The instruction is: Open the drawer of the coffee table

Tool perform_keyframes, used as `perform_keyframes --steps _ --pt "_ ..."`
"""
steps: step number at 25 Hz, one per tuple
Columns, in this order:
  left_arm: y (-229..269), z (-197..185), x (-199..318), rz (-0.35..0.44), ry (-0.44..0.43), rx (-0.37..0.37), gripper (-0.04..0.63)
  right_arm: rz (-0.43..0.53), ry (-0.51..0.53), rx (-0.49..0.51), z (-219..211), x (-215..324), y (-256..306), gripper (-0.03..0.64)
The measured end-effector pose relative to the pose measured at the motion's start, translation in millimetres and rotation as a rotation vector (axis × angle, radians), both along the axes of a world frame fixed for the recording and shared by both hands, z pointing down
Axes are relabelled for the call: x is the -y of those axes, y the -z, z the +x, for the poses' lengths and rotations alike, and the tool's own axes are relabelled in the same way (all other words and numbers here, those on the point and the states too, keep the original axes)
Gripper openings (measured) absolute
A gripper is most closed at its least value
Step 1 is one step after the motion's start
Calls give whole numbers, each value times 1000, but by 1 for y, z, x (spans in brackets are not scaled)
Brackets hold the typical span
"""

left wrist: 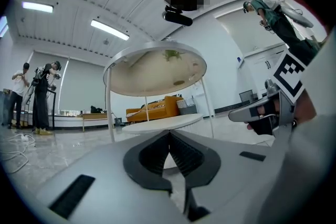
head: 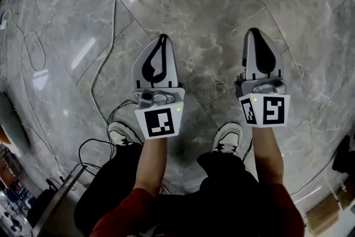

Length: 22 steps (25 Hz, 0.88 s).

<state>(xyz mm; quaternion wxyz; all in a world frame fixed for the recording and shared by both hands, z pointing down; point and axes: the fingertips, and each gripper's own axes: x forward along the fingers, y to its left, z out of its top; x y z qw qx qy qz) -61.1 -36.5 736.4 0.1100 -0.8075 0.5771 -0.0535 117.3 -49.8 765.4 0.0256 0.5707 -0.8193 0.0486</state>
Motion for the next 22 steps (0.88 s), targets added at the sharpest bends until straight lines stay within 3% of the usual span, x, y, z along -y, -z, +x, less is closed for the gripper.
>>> perform_keyframes --steps 4,11,17,22 --pt "-7 6 2 -4 0 -23 14 -3 22 -41 -4 -3 -8 25" --pt "-16 13 3 -17 -5 -12 14 -74 17 44 -5 -6 -36 25" --pt "-23 19 7 -30 8 -13 14 -200 21 269 -2 12 -70 25" --pt "-32 27 8 -48 -7 34 14 -260 36 463 -3 40 -94 53"
